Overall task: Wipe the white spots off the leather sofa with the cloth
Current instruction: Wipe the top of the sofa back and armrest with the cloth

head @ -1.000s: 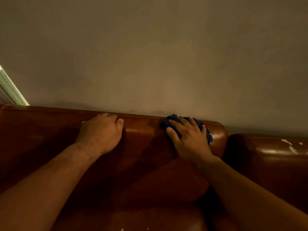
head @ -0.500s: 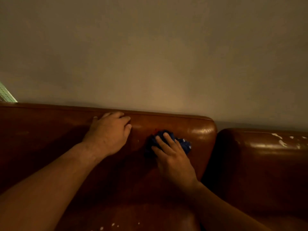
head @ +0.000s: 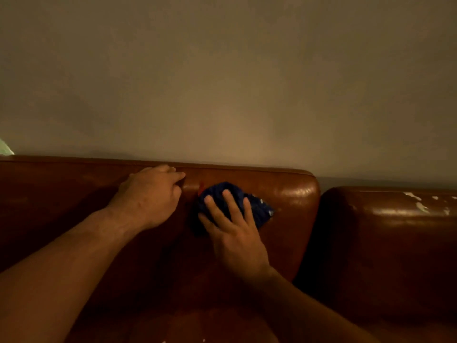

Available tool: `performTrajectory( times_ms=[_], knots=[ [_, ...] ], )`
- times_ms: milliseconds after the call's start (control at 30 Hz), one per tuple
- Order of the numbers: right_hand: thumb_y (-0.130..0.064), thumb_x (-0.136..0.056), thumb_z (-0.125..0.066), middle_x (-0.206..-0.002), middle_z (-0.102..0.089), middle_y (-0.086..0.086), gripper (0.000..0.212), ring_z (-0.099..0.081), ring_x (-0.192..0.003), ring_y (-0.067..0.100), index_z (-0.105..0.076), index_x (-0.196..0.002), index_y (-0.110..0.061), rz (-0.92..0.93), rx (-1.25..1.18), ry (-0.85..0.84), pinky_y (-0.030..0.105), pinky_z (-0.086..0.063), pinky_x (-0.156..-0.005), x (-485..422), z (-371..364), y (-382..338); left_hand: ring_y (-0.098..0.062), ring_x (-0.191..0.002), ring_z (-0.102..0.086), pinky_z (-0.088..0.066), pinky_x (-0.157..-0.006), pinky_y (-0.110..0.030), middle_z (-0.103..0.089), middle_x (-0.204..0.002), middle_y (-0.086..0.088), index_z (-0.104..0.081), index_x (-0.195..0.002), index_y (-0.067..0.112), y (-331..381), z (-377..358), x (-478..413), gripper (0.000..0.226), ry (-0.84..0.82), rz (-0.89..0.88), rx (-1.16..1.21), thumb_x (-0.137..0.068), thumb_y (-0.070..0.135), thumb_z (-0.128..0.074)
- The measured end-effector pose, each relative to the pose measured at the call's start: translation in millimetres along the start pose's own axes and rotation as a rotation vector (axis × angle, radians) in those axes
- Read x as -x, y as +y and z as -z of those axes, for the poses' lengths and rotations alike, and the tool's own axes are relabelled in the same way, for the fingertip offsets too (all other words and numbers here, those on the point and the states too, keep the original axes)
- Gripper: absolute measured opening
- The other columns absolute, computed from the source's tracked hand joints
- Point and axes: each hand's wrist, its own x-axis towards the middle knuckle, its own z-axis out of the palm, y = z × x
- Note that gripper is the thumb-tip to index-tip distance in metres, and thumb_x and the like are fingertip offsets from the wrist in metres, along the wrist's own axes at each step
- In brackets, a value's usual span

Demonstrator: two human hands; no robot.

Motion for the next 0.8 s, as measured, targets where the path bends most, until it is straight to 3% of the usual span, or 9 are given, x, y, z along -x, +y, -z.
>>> performTrajectory(
  times_ms=[67,133,200,300,433,500,633,700,800],
  knots=[
    [-0.025,-0.085,-0.038,-0.145,-0.046,0.001,0.046,-0.023,-0.138,0.032,-0.057,-0.127,-0.024,0.112,0.005,-0.034,0.060,-0.024,-0.108,18.4,-2.2,9.6,-0.019,-0.135,-0.038,-0.035,-0.109,-0.046,-0.039,-0.149,0.005,-0.046,-0.138,0.029,1.5,-0.6,0.7,0.047,-0.012,0.012,0.008,-0.092,0.028,-0.039],
    [-0.023,-0.085,-0.038,-0.136,-0.055,0.001,0.044,-0.037,-0.133,0.028,-0.062,-0.121,-0.023,0.151,-0.014,-0.021,0.053,-0.042,-0.101,28.7,5.3,19.4,-0.020,-0.136,-0.037,-0.034,-0.109,-0.048,-0.038,-0.149,0.005,-0.046,-0.138,0.028,3.9,1.4,1.4,0.047,-0.031,0.035,0.022,-0.092,0.028,-0.040],
    [-0.020,-0.083,-0.039,-0.130,-0.060,0.005,0.043,-0.053,-0.123,0.030,-0.065,-0.117,-0.019,0.103,-0.091,0.069,0.048,-0.050,-0.093,26.3,20.3,28.1,-0.021,-0.132,-0.041,-0.037,-0.107,-0.048,-0.043,-0.145,0.004,-0.049,-0.135,0.027,9.7,5.3,1.7,0.045,-0.033,0.056,0.017,-0.091,0.029,-0.040],
    [-0.015,-0.077,-0.041,-0.130,-0.060,0.010,0.046,-0.054,-0.120,0.038,-0.066,-0.116,-0.014,-0.023,-0.107,0.186,0.058,-0.042,-0.097,10.0,37.1,44.4,-0.023,-0.125,-0.046,-0.040,-0.102,-0.047,-0.051,-0.135,0.002,-0.056,-0.127,0.025,25.5,6.7,4.9,0.040,0.024,0.026,0.013,-0.090,0.028,-0.043],
    [-0.023,-0.078,-0.049,-0.142,-0.049,0.001,0.049,-0.037,-0.133,0.042,-0.056,-0.127,-0.026,-0.167,0.038,0.020,0.071,-0.027,-0.096,18.3,25.1,57.2,-0.018,-0.134,-0.035,-0.034,-0.108,-0.049,-0.040,-0.145,0.006,-0.048,-0.135,0.029,49.2,-11.7,12.2,0.044,0.067,-0.086,-0.026,-0.091,0.028,-0.044],
    [-0.021,-0.075,-0.045,-0.142,-0.049,0.002,0.051,-0.035,-0.134,0.041,-0.059,-0.124,-0.025,-0.143,0.040,0.008,0.068,-0.028,-0.096,37.0,13.0,61.1,-0.017,-0.135,-0.033,-0.031,-0.110,-0.052,-0.039,-0.146,0.008,-0.046,-0.136,0.031,51.3,-18.3,11.3,0.046,0.073,-0.064,-0.041,-0.090,0.028,-0.045],
    [-0.003,-0.059,-0.074,-0.131,-0.060,0.004,0.054,-0.048,-0.126,0.038,-0.069,-0.110,-0.019,-0.114,-0.065,-0.017,0.058,-0.048,-0.089,63.1,18.0,66.3,-0.017,-0.137,-0.031,-0.027,-0.112,-0.052,-0.037,-0.148,0.008,-0.044,-0.138,0.031,54.2,-15.3,10.8,0.046,0.048,-0.036,-0.027,-0.091,0.028,-0.043],
    [-0.003,-0.066,-0.062,-0.126,-0.063,0.005,0.046,-0.056,-0.118,0.035,-0.070,-0.108,-0.017,-0.163,-0.131,0.042,0.051,-0.052,-0.087,58.1,31.8,69.4,-0.018,-0.137,-0.030,-0.027,-0.112,-0.051,-0.036,-0.149,0.008,-0.043,-0.139,0.030,55.7,-10.1,11.2,0.047,0.015,-0.029,-0.015,-0.092,0.027,-0.042],
    [0.002,-0.074,-0.051,-0.135,-0.056,0.007,0.048,-0.049,-0.126,0.038,-0.065,-0.118,-0.013,-0.322,-0.197,0.113,0.050,-0.037,-0.101,38.2,43.6,75.1,-0.018,-0.136,-0.032,-0.029,-0.112,-0.048,-0.036,-0.149,0.008,-0.042,-0.140,0.030,54.7,-6.7,10.1,0.047,-0.024,-0.032,-0.004,-0.093,0.026,-0.041]
  ],
)
